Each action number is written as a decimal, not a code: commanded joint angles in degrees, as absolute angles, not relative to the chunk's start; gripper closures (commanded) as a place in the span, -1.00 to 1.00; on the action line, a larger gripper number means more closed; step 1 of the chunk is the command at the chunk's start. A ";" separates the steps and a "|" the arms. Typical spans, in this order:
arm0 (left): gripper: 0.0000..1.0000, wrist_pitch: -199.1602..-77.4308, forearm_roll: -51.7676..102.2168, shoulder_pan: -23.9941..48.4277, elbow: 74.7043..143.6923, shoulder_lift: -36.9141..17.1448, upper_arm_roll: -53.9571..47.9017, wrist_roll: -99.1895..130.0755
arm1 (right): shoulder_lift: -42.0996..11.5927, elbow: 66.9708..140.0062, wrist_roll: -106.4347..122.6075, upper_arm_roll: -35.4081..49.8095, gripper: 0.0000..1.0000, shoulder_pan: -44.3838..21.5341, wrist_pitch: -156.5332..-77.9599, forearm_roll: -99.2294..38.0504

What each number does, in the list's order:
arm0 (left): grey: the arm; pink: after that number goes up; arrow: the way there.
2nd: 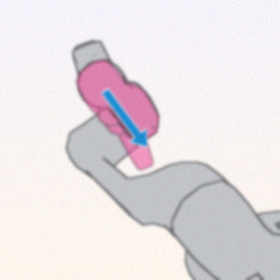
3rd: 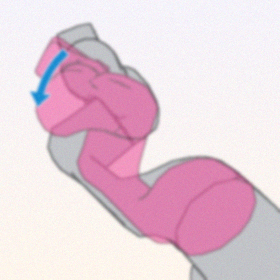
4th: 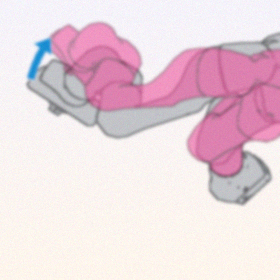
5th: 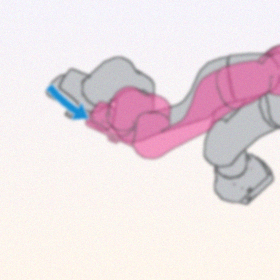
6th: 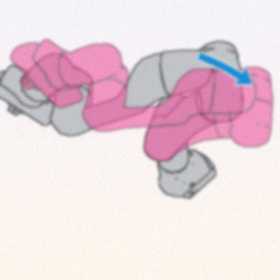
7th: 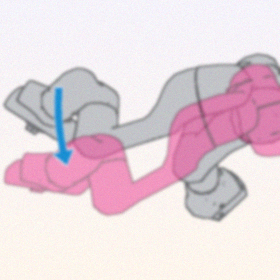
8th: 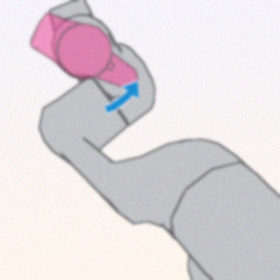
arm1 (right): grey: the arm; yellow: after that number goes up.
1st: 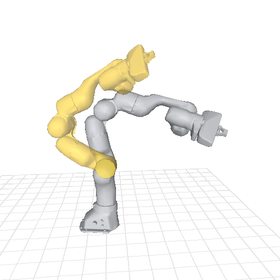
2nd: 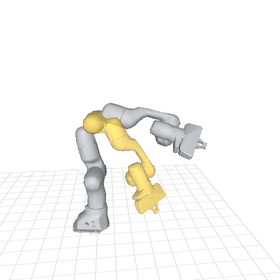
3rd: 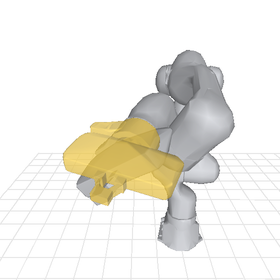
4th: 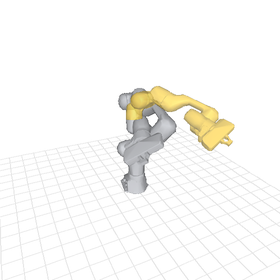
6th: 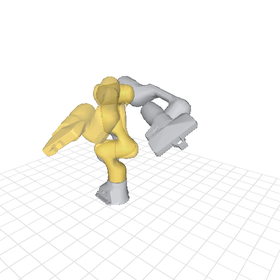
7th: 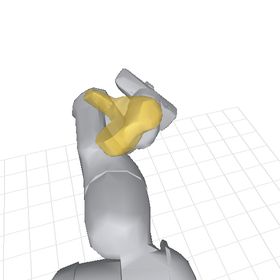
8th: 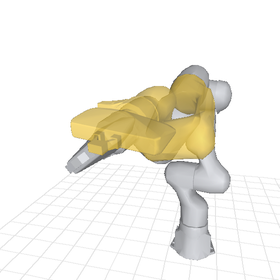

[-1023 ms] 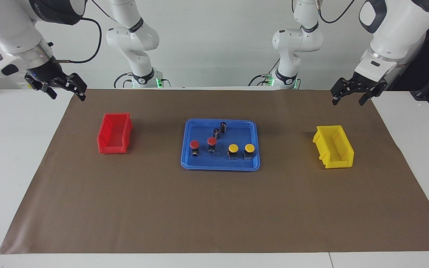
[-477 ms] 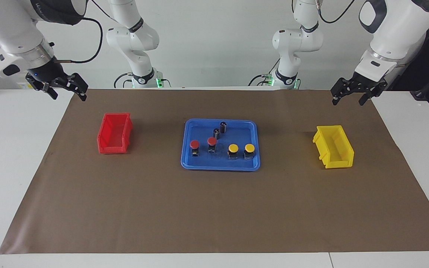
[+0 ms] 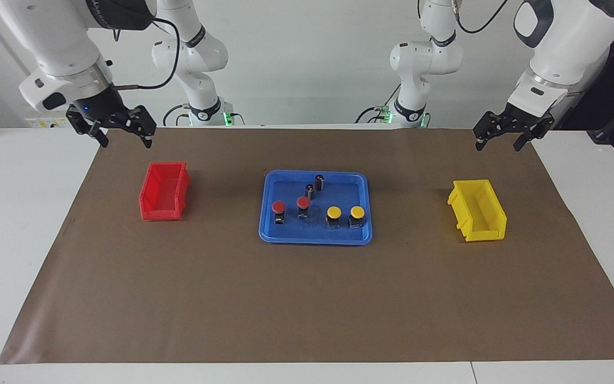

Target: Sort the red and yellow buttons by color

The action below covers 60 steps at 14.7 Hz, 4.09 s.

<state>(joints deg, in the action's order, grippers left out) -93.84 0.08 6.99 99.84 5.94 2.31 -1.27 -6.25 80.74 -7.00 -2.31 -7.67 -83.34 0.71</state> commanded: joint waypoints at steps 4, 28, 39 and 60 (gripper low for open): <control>-1.00 -92.81 -0.44 6.42 99.58 6.24 2.02 -1.85 | -14.59 83.39 -25.47 -1.58 -1.00 -21.69 -100.33 -1.23; -1.00 -90.96 -0.79 5.63 100.02 6.68 1.93 -0.70 | -12.74 113.47 -28.48 -1.23 -0.42 -29.62 -129.02 -3.78; -1.00 -94.31 -0.79 6.50 103.18 7.91 1.67 0.09 | -13.10 114.26 -28.21 -1.23 -0.06 -29.79 -129.55 -3.87; -0.62 -124.53 -0.26 32.77 110.04 -10.71 0.97 41.21 | 14.74 126.00 9.26 -2.20 0.62 0.93 -108.80 -2.90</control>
